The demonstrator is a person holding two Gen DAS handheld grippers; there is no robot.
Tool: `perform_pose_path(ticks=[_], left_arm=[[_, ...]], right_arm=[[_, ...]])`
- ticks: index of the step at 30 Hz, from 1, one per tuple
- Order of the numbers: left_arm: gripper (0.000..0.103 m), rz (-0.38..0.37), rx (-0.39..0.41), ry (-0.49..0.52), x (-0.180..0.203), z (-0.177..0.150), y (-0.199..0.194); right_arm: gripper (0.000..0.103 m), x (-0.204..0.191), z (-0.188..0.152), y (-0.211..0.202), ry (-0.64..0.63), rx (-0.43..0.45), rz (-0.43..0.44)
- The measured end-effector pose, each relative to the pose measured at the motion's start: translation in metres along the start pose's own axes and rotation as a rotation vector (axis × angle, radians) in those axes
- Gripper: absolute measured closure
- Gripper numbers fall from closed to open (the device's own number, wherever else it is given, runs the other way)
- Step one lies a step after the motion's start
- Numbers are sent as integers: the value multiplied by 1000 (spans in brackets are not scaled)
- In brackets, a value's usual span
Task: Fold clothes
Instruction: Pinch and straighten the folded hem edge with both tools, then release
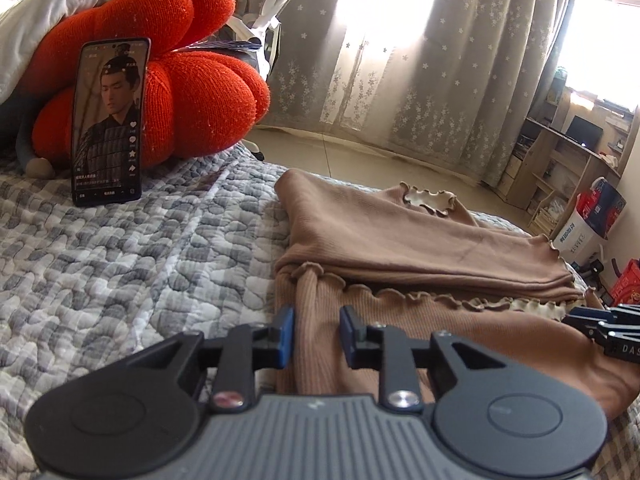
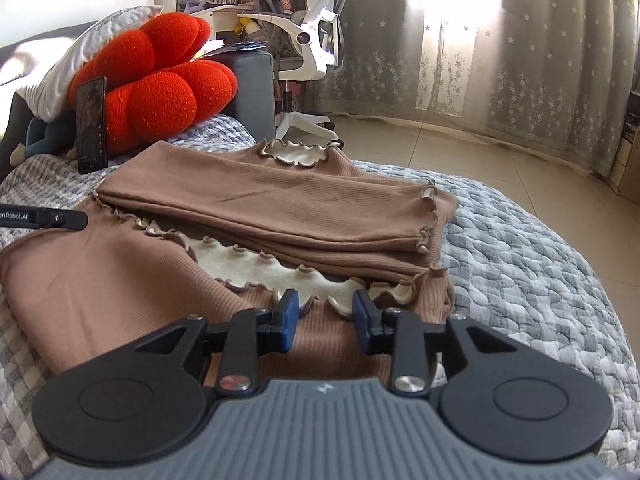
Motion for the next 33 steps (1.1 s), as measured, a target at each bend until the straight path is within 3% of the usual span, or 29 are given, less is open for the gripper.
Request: perform_pose_path(ticks=[2,4,6,13,19,22,24,25,26,30,33], left_arm=[[82,5,9,-7,-1,-1,-1],[85,11,16,-13,-1,-1,-2],[89,14,25,-20,-2,-1,-3],[94,13,112,-38,-2,3,-16],[94,51,65,-31,-5,4,2],[89,44,40,-57,-9,3,6],[85,54,38,-59,-10,3,4],[75,64,37,-56,-10,2,2],[66,74,38,-50,-10,2,0],[61,70,90,-53,-12,5,-21],[61,34,149,-65,-9,12,-38]], right_arm=[[73,-1,-1,-2,-1,1,4],[95,-1,-1,-2,0,3,10],[99,-1,-1,-4,4,9,13],[100,8,19,-24,68,177,-64],[100,7,12,15,38,67,-102],[101,9,11,17,46,58,-102],[96,9,11,15,51,57,-104],[85,8,11,11,55,61,-101],[82,11,12,4,74,75,-91],[62,31,13,-24,175,145,-74],[62,51,12,-45,262,204,-73]])
Point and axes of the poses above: each gripper's, at about its wrist camera, not at the fingertips, and y roughly the way its jaws point, x to its right, z to its top, the point moved 6 cm from there along y, roughly the way its jaws point, and after that the axes turned 10 degrees about -x, right-handed, at the moved point
